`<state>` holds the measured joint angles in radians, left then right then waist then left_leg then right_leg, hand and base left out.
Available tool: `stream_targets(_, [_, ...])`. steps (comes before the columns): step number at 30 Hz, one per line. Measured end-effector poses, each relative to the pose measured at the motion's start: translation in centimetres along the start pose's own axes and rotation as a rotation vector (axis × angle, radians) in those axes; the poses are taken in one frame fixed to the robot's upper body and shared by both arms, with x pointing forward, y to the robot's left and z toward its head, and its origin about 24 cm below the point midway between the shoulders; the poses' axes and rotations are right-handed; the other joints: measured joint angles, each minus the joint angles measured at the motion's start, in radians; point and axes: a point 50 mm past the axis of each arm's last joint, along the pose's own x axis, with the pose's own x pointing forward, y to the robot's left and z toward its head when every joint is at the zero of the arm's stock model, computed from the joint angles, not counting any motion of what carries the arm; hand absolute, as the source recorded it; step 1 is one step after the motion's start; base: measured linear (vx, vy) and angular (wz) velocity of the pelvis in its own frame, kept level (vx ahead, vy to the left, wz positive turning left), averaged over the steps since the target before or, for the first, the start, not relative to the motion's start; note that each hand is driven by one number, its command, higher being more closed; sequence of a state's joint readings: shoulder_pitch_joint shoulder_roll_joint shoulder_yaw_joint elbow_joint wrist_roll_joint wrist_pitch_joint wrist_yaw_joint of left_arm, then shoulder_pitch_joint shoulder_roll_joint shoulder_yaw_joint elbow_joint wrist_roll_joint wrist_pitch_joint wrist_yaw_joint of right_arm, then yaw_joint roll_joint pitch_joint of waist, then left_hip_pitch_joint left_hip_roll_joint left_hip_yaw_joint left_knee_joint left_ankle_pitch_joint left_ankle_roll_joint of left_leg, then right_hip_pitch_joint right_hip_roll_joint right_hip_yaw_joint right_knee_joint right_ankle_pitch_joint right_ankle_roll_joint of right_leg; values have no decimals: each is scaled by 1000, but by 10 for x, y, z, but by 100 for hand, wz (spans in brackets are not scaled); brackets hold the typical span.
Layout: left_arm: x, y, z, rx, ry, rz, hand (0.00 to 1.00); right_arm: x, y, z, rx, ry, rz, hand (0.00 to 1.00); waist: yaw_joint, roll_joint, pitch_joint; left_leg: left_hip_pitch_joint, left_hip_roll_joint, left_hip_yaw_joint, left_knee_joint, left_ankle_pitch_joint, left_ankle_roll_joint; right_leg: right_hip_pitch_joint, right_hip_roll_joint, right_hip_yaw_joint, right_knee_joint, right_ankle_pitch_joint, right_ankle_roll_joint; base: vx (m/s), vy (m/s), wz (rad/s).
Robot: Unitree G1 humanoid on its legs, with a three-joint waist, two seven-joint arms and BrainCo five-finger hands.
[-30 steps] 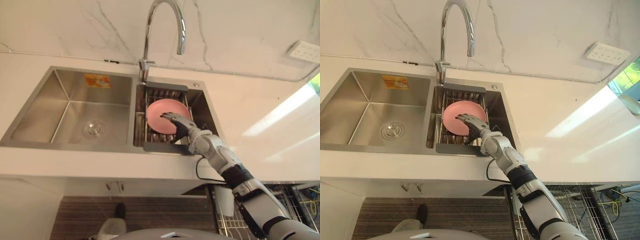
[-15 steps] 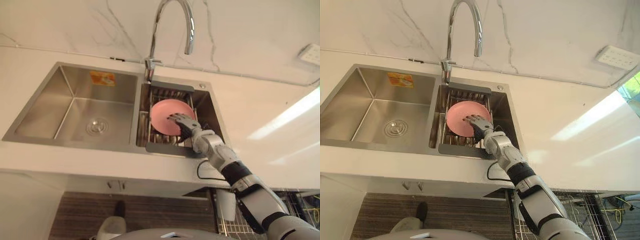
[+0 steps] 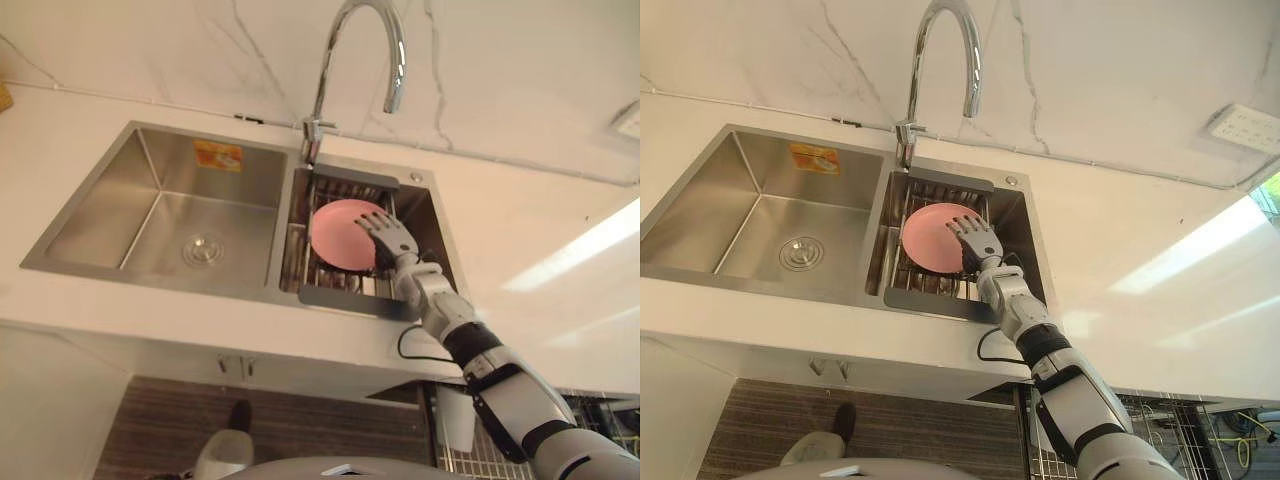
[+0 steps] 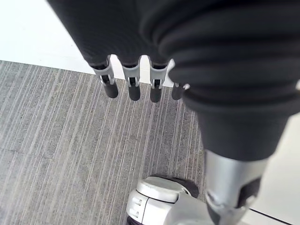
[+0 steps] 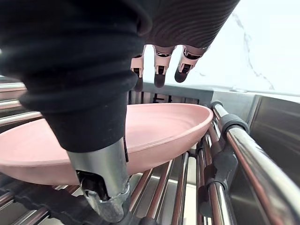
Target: Walk over to the sink, pick up the cup, carry it to the dishwasher, place the cup inside the dishwasher, then close the dishwasher door
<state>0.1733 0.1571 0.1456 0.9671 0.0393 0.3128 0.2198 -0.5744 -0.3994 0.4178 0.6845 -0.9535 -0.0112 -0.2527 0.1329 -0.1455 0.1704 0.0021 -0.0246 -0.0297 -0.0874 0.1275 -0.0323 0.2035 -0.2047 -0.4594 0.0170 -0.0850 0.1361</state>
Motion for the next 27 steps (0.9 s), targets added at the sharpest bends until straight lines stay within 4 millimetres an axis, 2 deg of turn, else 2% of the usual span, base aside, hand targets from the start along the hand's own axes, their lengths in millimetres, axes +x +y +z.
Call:
stream_targets(6, [0, 0, 1, 4, -12, -7, 0, 0, -5, 0, 5, 4, -109, 0, 1, 2, 9, 0, -1, -13, 0, -1, -2, 5, 2, -19, 2, -1, -3, 17, -28, 6])
stream_targets(11, [0, 0, 2, 8, -21, -5, 0, -2, 2, 5, 34, -3, -149, 0, 8, 1, 18, -1, -2, -22, 0, -2, -1, 7, 2, -23, 3, -5, -10, 0, -15, 3])
stream_targets(14, [0, 1, -1, 17, -25, -1, 0, -2, -2, 9, 59, -32, -202, 0, 10, 0, 32, -3, -3, -24, 0, -2, 0, 7, 2, -23, 5, -9, -15, -2, -7, 1])
stream_targets(27, [0, 3, 1, 23, -50, 3, 0, -3, -8, 7, 116, -34, -275, 0, 11, -7, 46, -4, -3, -27, 0, -5, 0, 5, 3, -25, 5, -10, -16, -1, -8, 0])
